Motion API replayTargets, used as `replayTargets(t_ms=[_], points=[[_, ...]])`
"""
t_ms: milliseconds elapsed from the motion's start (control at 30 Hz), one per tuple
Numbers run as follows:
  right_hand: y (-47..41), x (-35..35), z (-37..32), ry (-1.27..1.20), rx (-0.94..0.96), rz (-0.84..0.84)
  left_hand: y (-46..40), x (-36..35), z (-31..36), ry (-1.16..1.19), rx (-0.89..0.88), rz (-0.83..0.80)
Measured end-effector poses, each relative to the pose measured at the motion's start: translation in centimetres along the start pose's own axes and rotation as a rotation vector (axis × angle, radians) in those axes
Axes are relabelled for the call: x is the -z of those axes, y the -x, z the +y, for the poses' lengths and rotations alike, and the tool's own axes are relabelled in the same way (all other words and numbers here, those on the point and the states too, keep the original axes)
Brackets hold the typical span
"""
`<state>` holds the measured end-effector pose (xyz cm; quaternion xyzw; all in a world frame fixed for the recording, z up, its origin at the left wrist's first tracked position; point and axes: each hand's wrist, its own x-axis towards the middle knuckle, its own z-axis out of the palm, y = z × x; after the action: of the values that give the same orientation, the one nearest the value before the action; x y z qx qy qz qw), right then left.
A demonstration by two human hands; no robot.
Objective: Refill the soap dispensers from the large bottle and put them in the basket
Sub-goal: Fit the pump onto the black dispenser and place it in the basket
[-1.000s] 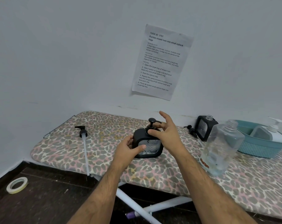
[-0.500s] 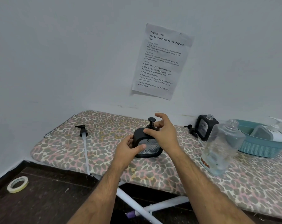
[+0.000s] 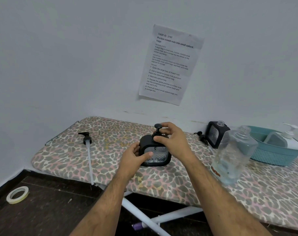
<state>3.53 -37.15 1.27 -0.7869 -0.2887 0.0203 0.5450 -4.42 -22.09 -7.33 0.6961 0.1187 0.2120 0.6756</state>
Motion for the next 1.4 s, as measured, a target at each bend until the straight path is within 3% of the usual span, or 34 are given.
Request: replayTargets(t_ms=[400,1033,1167,1400], points=[[0.9,-2.0,-0.4,0.211,0.014,0.211,0.2,-0.2,-0.2,-0.091,-0.045,0.064],[1.5,-3.2,-1.3,0.292,-0.084,0.296,0.6,-0.4,0.1,-0.186,-0.059,0.106],[1.6,-2.9,-1.3,0.296,-0.079,0.254,0.8,-0.3,0.4,-0.179,-0.058,0.083],[1.8,0.5,-1.2,0.085,-0.093,0.085,1.0,-0.2,0.5,-0.219,-0.078,0.046]])
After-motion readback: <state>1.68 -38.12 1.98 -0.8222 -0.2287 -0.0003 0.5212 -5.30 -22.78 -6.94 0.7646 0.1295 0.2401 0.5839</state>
